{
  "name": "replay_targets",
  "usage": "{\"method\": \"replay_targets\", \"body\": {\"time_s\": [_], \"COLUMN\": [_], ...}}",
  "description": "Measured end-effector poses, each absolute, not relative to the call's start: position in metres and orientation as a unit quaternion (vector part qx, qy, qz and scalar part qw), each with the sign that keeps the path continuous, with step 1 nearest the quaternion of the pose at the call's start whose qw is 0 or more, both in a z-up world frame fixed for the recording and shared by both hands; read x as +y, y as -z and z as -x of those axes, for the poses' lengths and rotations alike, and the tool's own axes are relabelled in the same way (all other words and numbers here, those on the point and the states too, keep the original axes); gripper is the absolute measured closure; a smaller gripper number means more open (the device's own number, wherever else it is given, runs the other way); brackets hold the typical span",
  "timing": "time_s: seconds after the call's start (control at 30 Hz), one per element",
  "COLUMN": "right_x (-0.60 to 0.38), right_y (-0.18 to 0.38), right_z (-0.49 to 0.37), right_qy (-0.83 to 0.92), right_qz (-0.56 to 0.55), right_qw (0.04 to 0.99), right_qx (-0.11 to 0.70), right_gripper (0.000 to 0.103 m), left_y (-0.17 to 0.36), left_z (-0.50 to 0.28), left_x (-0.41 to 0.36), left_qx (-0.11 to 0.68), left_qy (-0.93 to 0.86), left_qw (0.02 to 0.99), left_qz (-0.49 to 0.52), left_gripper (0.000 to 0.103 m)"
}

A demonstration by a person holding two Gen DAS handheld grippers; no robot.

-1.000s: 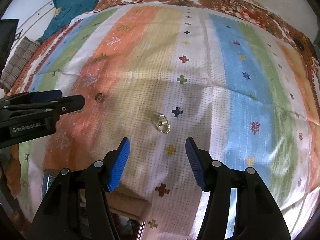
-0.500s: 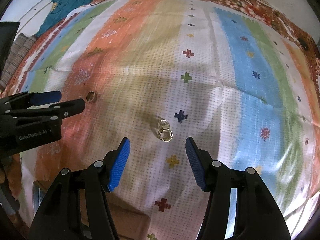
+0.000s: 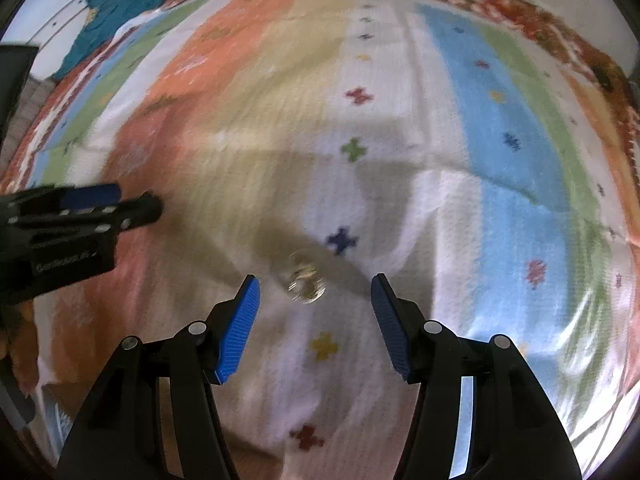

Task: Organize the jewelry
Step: 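Close the left tool on the gold ring while the right tool grasps the gold charm, then lift the gold ring with the left tool while the right tool carries the gold charm to the tin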

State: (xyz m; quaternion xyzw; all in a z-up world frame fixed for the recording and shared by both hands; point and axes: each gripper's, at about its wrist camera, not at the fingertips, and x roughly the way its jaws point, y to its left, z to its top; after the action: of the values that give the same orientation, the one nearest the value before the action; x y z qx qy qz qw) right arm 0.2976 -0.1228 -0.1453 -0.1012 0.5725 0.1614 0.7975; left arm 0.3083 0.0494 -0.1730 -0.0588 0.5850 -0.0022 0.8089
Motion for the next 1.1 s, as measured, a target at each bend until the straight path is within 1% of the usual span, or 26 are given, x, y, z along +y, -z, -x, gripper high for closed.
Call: {"method": "replay_targets", "body": {"time_s": [0.13, 0.17, 0.2, 0.23, 0.27, 0.33, 0.37, 0.4, 0.43, 0.67, 1.1], "right_x": [-0.12, -0.119, -0.118, -0.117, -0.115, -0.111, -0.109, -0.109, -0.107, -0.108, -0.122], "right_y": [0.15, 0.15, 0.15, 0.151, 0.151, 0.151, 0.151, 0.15, 0.15, 0.143, 0.104], "right_z": [-0.301, -0.301, -0.301, -0.3, -0.3, -0.299, -0.299, -0.298, -0.298, -0.293, -0.267], "right_qy": [-0.17, -0.17, -0.171, -0.172, -0.174, -0.182, -0.184, -0.189, -0.19, -0.196, -0.201], "right_qz": [0.105, 0.106, 0.108, 0.11, 0.109, 0.108, 0.107, 0.106, 0.104, 0.105, 0.077], "right_qw": [0.791, 0.791, 0.791, 0.791, 0.791, 0.787, 0.786, 0.784, 0.784, 0.787, 0.811], "right_qx": [0.578, 0.578, 0.577, 0.576, 0.577, 0.579, 0.58, 0.582, 0.582, 0.575, 0.545], "right_gripper": [0.045, 0.046, 0.052, 0.058, 0.061, 0.074, 0.077, 0.084, 0.086, 0.087, 0.087], "left_y": [0.173, 0.174, 0.174, 0.175, 0.175, 0.177, 0.177, 0.178, 0.178, 0.169, 0.133], "left_z": [-0.309, -0.31, -0.31, -0.311, -0.312, -0.313, -0.313, -0.313, -0.314, -0.311, -0.285], "left_x": [0.047, 0.046, 0.045, 0.044, 0.043, 0.04, 0.038, 0.036, 0.034, 0.033, 0.027], "left_qx": [0.581, 0.581, 0.581, 0.581, 0.581, 0.58, 0.579, 0.58, 0.58, 0.578, 0.557], "left_qy": [0.015, 0.018, 0.019, 0.02, 0.02, 0.024, 0.027, 0.031, 0.032, 0.031, 0.031], "left_qw": [0.812, 0.813, 0.813, 0.813, 0.813, 0.814, 0.814, 0.814, 0.814, 0.815, 0.83], "left_qz": [0.047, 0.043, 0.041, 0.037, 0.035, 0.03, 0.028, 0.025, 0.022, 0.014, 0.009], "left_gripper": [0.049, 0.051, 0.053, 0.057, 0.063, 0.071, 0.077, 0.081, 0.085, 0.085, 0.085]}}
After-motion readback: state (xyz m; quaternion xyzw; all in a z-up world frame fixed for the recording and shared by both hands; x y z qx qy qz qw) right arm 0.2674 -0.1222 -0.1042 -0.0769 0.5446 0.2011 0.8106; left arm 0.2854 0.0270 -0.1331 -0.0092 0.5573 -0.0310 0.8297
